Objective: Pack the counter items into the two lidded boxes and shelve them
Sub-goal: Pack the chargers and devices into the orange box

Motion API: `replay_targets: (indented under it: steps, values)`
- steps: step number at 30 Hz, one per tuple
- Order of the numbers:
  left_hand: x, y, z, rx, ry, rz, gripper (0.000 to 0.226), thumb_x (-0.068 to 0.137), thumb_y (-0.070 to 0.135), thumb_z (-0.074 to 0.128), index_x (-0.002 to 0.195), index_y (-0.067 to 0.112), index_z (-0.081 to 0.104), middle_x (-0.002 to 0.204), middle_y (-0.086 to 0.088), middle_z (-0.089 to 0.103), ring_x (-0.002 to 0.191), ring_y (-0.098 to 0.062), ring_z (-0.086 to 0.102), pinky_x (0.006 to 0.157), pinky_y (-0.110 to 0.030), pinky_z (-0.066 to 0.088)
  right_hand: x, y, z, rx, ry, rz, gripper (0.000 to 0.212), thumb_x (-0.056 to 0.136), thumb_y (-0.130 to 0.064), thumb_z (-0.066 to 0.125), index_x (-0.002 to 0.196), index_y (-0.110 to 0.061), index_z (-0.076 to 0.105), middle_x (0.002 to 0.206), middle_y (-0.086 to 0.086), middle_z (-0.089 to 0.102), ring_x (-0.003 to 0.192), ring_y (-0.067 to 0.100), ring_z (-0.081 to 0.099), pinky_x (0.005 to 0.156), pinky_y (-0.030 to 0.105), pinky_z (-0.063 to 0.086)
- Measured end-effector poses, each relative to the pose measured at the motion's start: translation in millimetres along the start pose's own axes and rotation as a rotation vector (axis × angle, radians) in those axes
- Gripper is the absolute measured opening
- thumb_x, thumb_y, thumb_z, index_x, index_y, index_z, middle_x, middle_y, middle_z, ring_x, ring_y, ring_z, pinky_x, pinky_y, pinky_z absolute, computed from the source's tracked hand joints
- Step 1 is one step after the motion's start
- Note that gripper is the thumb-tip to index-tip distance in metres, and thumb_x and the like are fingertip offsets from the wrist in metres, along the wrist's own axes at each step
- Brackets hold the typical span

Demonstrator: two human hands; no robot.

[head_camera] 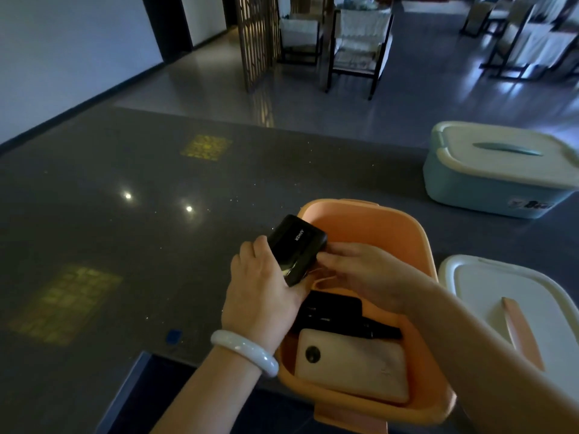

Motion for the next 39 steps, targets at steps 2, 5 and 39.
replay_targets:
  steps: [2, 5, 39]
  values:
    - [5, 11, 2, -0.017, 0.032, 0.002, 0.079, 0.075, 0.052, 0.074, 0.133, 0.017, 0.034, 0.119, 0.002, 0.040, 0.103, -0.007, 0.035, 0.080, -0.022, 0.042, -3, -6, 6, 0.287, 0.054, -0.023, 0.029, 0.099, -0.023, 0.047, 0.122, -0.013, 0.062, 0.115, 0.007, 0.069, 0.105, 0.022, 0.067, 0.081, 0.030, 0.056]
    - [12, 23, 7, -0.169, -0.014, 0.000, 0.080, 0.075, 0.045, 0.076, 0.136, 0.017, 0.033, 0.120, 0.004, 0.036, 0.107, -0.006, 0.032, 0.084, -0.020, 0.037, -5, -10, 6, 0.548, 0.169, -0.036, 0.029, 0.101, -0.017, 0.044, 0.122, -0.007, 0.060, 0.113, 0.014, 0.069, 0.095, 0.024, 0.070, 0.072, 0.033, 0.058]
    - [18, -27, 50, -0.448, -0.354, -0.104, 0.032, 0.101, 0.045, 0.030, 0.127, 0.034, 0.044, 0.102, 0.010, 0.061, 0.079, 0.003, 0.061, 0.070, -0.018, 0.052, 9, 18, -38, -1.002, 0.104, 0.125, 0.066, 0.062, -0.031, 0.083, 0.118, -0.033, 0.047, 0.110, -0.012, 0.046, 0.101, 0.009, 0.050, 0.088, 0.030, 0.049]
Point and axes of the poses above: each hand's wrist, its own x-axis towards the middle knuckle, its own z-axis out of the palm, y = z × x, the point moved 4 cm from there along x, towards the middle knuckle
